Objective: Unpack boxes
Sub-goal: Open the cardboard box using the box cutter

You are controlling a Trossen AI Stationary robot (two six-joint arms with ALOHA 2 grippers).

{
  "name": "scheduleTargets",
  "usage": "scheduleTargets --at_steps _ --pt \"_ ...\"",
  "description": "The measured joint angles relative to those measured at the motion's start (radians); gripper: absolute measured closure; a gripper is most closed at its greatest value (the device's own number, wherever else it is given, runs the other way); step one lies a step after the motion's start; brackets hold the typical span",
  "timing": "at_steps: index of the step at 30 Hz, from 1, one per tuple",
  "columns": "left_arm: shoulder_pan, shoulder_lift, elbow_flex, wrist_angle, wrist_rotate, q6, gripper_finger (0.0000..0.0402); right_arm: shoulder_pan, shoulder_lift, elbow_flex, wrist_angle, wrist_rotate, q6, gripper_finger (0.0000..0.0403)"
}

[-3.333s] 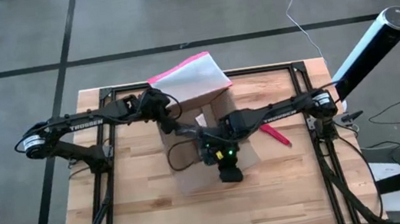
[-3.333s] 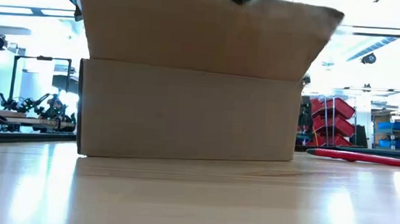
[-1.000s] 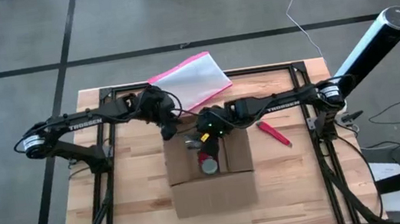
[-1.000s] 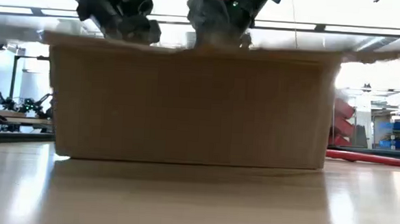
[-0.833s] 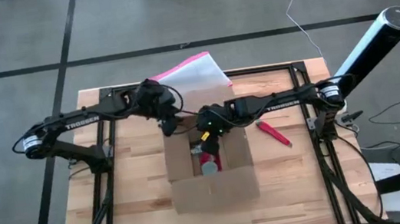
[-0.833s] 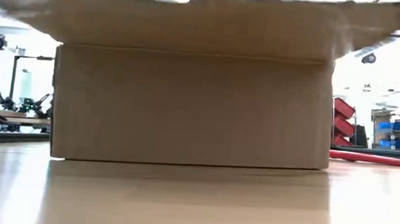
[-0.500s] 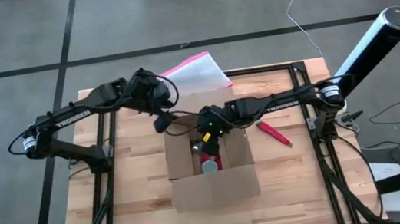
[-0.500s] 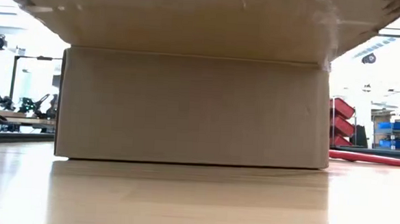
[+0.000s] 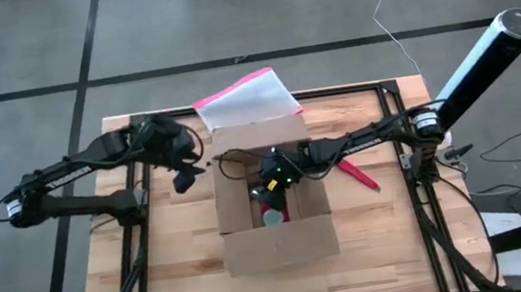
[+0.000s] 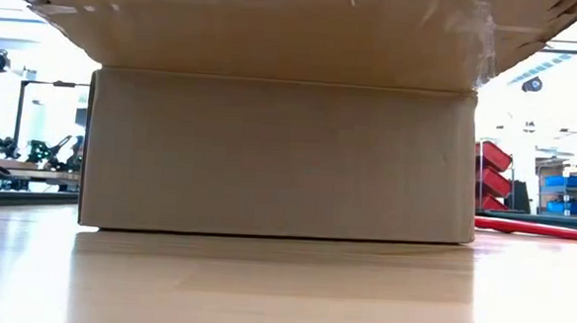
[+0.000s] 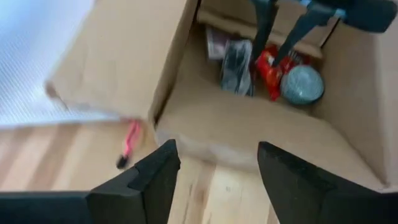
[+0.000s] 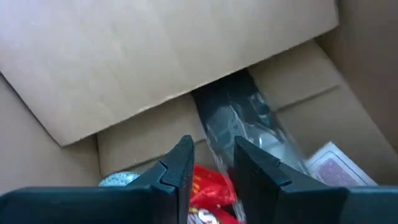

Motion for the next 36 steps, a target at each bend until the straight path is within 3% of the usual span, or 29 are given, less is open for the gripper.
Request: scheduleTargets --at_steps 7,15,36 --pt "-0.002 -0.094 -0.212 0.098 0.034 -0.116 0.0203 -0.004 0.070 0.002 0.055 -0.018 -0.023 0.0304" --pt "-0.003 -0.106 -0.328 0.191 0.077 -0.132 0.0200 -0.005 0.104 0.012 0.086 -0.022 -0.099 0.0299" --pt "-0.020 0.060 -0.353 0.335 0.160 -0.109 0.0210 -0.006 0.166 0.028 0.250 -0.045 -0.160 0.0345"
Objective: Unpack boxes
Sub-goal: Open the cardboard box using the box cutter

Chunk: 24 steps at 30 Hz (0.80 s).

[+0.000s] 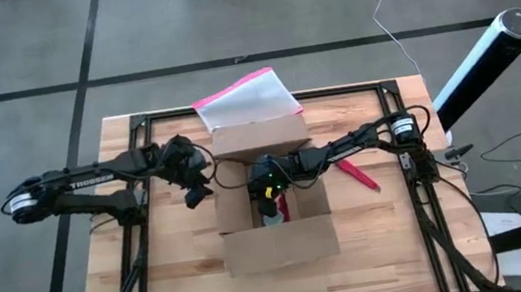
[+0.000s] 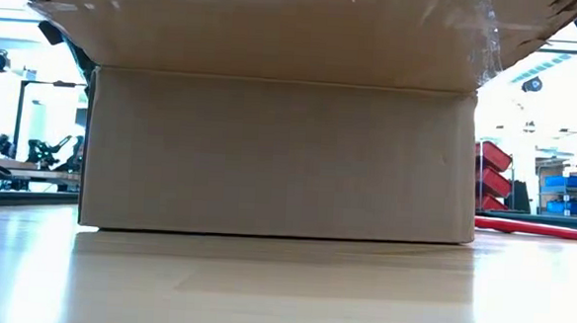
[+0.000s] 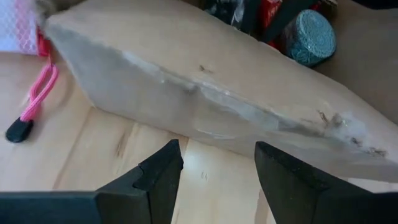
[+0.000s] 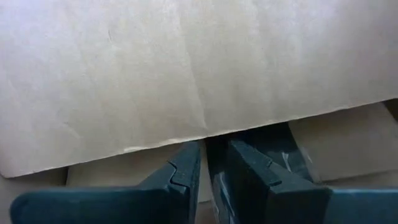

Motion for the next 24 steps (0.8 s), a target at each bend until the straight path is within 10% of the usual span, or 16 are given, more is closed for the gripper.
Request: scheduleTargets --at_steps 24 --pt "-0.004 0.015 0.000 0.040 0.008 0.004 0.0209 0.001 -0.053 0.085 0.000 -0.097 0.070 0.0375"
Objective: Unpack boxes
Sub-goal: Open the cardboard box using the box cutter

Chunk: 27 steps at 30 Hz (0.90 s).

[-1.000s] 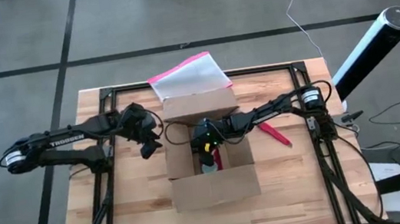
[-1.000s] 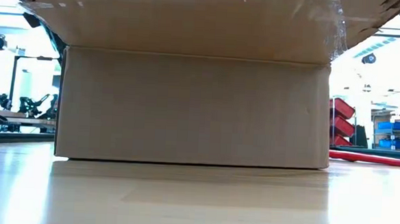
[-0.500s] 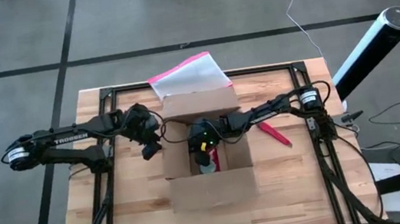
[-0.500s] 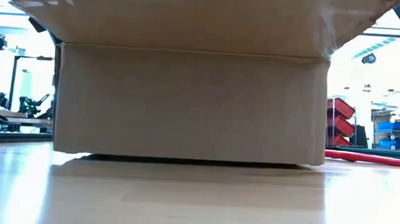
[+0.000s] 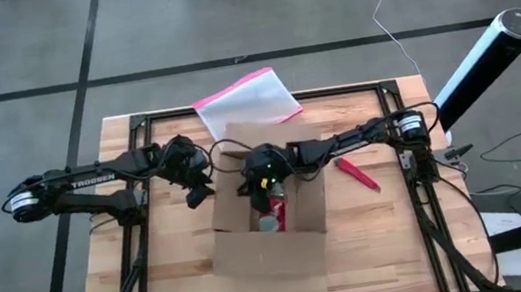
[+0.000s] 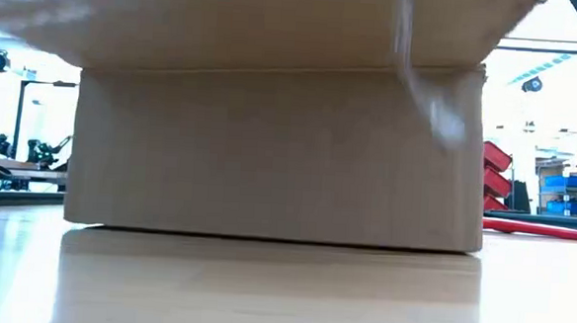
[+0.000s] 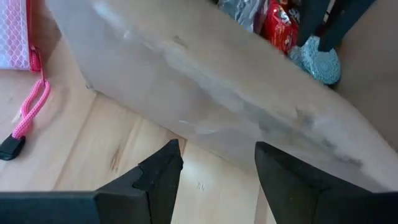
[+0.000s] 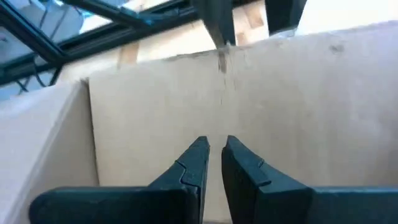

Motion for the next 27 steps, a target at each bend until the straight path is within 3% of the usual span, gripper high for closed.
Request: scheduleTargets --at_steps 10,27 --pt "0.000 0.000 0.000 -0.010 0.000 -0.007 0.0209 0.000 0.002 -0.005 -0.252 0.004 -0.098 0.0382" --pt "-0.082 0.046 0.000 0.104 0.008 -0.060 0.0209 0.002 0.089 -0.006 -0.224 0.060 -0.085 0.0391"
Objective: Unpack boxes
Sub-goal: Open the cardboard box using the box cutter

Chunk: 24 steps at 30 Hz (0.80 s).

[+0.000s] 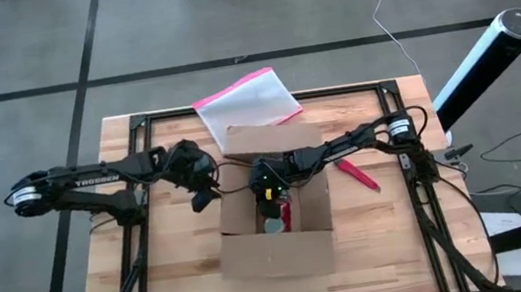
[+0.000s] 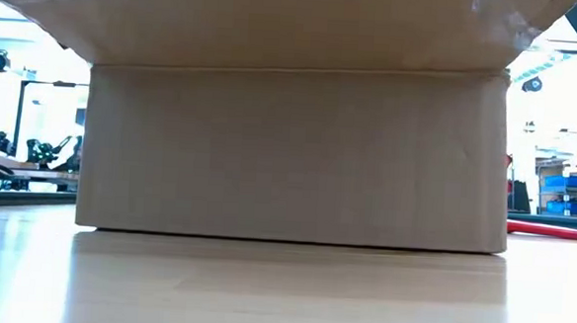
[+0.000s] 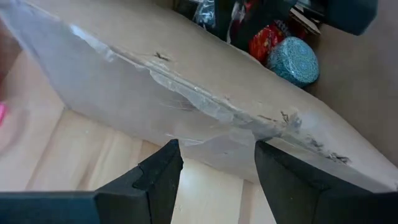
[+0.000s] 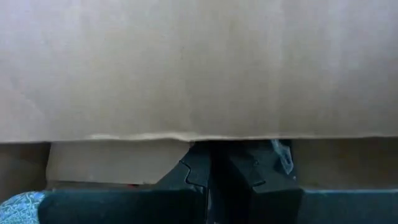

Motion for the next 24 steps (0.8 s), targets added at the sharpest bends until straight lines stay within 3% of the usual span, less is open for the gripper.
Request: scheduleTargets --at_steps 24 --pt "-0.018 0.068 0.000 -0.001 0.005 -0.017 0.0210 0.008 -0.089 -0.005 0.018 -0.095 0.050 0.0391"
